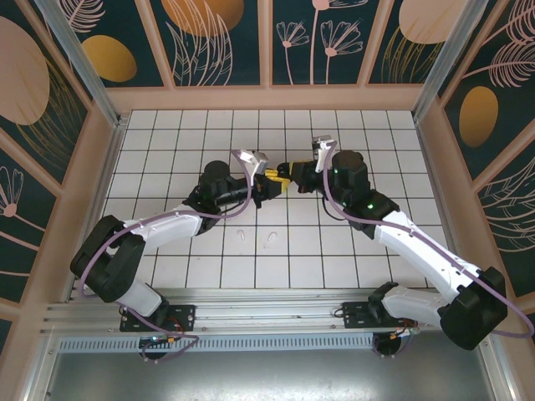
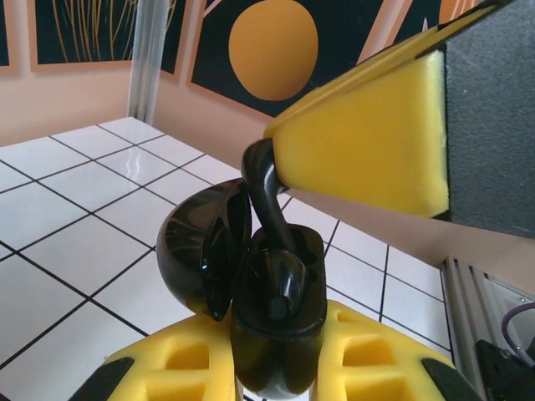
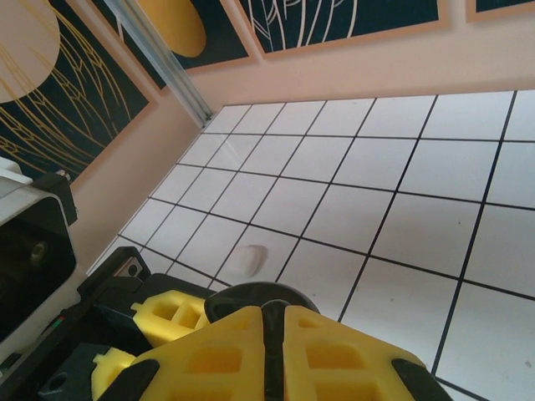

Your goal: Insert wireless bluetooth earbuds into charging case

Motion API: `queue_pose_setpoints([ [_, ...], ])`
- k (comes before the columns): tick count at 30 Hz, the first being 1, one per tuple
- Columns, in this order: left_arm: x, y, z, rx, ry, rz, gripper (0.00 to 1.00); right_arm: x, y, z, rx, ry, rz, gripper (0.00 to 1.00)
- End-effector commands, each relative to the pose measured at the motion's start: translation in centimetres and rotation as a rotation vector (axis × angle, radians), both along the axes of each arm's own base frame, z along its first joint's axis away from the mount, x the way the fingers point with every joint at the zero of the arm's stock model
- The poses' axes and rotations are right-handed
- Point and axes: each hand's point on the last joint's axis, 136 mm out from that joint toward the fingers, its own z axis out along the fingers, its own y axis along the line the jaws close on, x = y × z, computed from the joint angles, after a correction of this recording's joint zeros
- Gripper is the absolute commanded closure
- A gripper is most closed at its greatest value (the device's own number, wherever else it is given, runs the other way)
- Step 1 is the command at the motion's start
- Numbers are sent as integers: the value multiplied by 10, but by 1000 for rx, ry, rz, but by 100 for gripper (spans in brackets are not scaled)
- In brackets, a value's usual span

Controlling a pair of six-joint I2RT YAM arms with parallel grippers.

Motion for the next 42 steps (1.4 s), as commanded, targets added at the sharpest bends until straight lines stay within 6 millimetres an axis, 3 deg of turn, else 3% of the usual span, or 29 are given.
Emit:
queue_pose_setpoints([
  [1, -8, 3, 27, -74, -51, -24, 100, -4, 2, 14, 26, -72, 16, 90],
  [18, -6, 5, 36, -81, -66, -8, 100, -23, 11, 18, 62, -101, 126, 90],
  [35, -6, 6, 46, -94, -85, -1, 100, -34, 15, 5, 61, -93, 186, 89],
  [42, -8, 7, 53, -107, -95, -4, 100, -29, 10, 0, 68, -83, 141, 88],
])
